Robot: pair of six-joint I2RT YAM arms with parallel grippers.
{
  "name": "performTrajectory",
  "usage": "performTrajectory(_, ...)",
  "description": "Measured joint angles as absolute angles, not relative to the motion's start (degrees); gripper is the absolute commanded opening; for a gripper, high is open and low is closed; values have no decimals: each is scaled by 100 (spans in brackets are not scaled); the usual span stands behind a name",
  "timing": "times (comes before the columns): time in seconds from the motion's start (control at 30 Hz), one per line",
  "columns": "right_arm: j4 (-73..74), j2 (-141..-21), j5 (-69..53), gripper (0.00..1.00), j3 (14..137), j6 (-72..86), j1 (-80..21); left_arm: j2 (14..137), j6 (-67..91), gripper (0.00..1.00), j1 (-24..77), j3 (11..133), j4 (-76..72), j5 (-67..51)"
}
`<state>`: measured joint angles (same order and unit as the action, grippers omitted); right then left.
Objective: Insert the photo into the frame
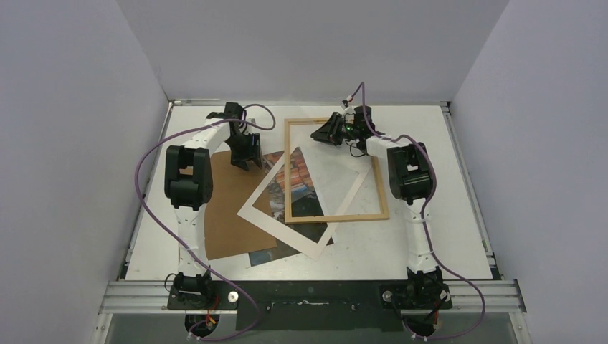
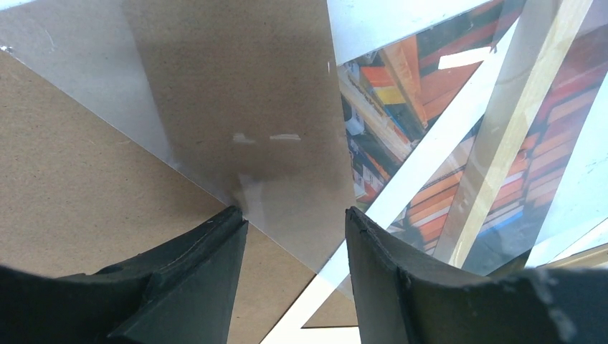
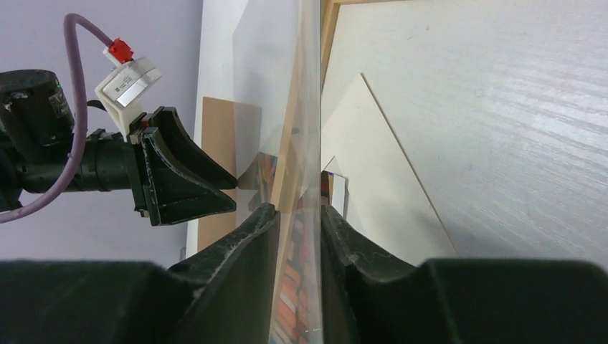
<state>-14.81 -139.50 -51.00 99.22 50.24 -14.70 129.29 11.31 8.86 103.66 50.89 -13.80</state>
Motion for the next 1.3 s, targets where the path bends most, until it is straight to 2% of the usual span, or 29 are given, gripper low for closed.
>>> performTrajectory(0.17,-1557,-13950,-5085,0,9918,5043,-1433,12934,1133,53,886,10398,5124,-1374)
performTrajectory(0.37,-1306,-13821,-4831,0,9568,4770,-1400,12936,1168,62,886,10479,5199,-1481)
performTrajectory(0.57,-1046,-13190,-4497,0,8672,4641,-1358,12936,1186,68,825,10525,5168,-1826)
performTrajectory(0.9,-1269,-11799,-4075,0,7196,4661,-1068,12768,1566,69,707,10418,4748,-2397)
performTrajectory(1.3,-1806,-11246,-3194,0,5931,4525,-1015,12486,2069,69,711,10036,4388,-2694)
